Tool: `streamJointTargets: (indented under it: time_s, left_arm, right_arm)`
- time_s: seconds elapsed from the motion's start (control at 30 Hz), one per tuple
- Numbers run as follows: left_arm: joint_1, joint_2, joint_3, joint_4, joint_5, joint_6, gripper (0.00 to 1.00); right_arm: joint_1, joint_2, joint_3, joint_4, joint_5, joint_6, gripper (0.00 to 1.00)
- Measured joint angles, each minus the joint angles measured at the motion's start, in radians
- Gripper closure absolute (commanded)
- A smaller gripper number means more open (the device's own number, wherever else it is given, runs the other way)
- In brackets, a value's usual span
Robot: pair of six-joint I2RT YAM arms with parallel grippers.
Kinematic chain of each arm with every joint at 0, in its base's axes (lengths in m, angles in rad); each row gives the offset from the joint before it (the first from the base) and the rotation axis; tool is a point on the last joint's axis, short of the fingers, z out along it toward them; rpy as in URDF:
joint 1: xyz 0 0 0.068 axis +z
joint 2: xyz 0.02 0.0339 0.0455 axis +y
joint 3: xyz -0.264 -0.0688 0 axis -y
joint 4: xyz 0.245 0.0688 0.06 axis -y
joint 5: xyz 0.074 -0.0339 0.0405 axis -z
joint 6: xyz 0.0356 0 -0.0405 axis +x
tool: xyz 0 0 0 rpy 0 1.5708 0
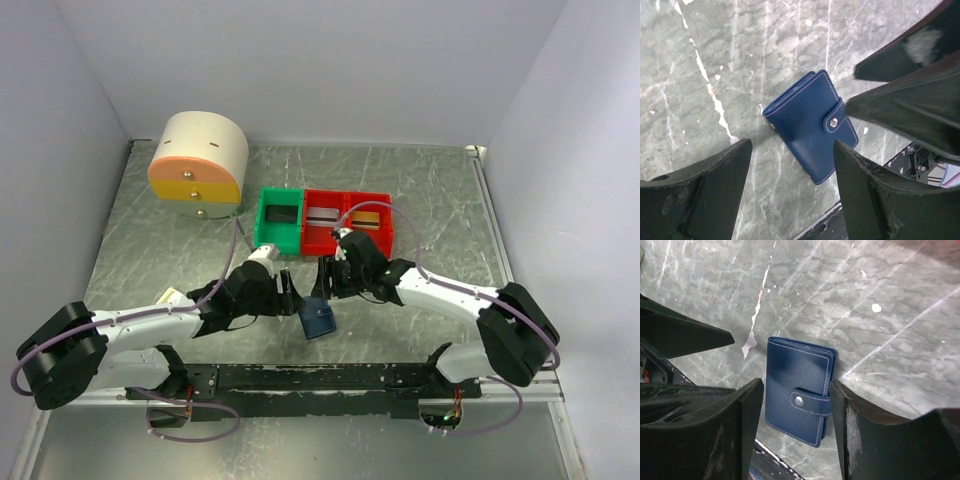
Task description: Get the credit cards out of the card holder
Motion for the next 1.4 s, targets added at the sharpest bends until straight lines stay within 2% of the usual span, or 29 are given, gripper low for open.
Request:
streamJointTargets:
  time_s: [0.2, 0.33, 0.43, 0.7, 0.93, 1.4]
  left_arm:
    - [0.000, -0.019, -0.058, 0.002, -0.006, -0.026, 0.24]
    - [0.000, -0.013, -0.066, 0.007, -0.008, -0.040, 0.28]
    - [0.000, 0.010, -0.066, 0.014, -0.013, -0.052, 0.32]
    - [0.000, 0.075, -0.063, 0.071, -0.013, -0.111, 0.32]
    - [0.000, 0.084, -0.079, 0.129, 0.014, -0.150, 0.34]
    - [0.000, 0.069, -0.080, 0.090, 0.010, -0.180, 0.33]
  right_arm:
    - [0.030, -0.097, 0.023, -0.124, 0.126, 0.016, 0.45]
    - [0.098, -0.107, 0.026, -0.196, 0.216, 0.073, 0.50]
    - [0.169, -0.101, 0.041, -0.248, 0.292, 0.127, 0.56]
    - [0.314, 0.016, 0.156, -0.327, 0.460, 0.211, 0.65]
    - [0.347, 0.084, 0.186, -0.354, 0.499, 0.204, 0.66]
    - [0.348, 0.179, 0.211, -0.383, 0.524, 0.165, 0.63]
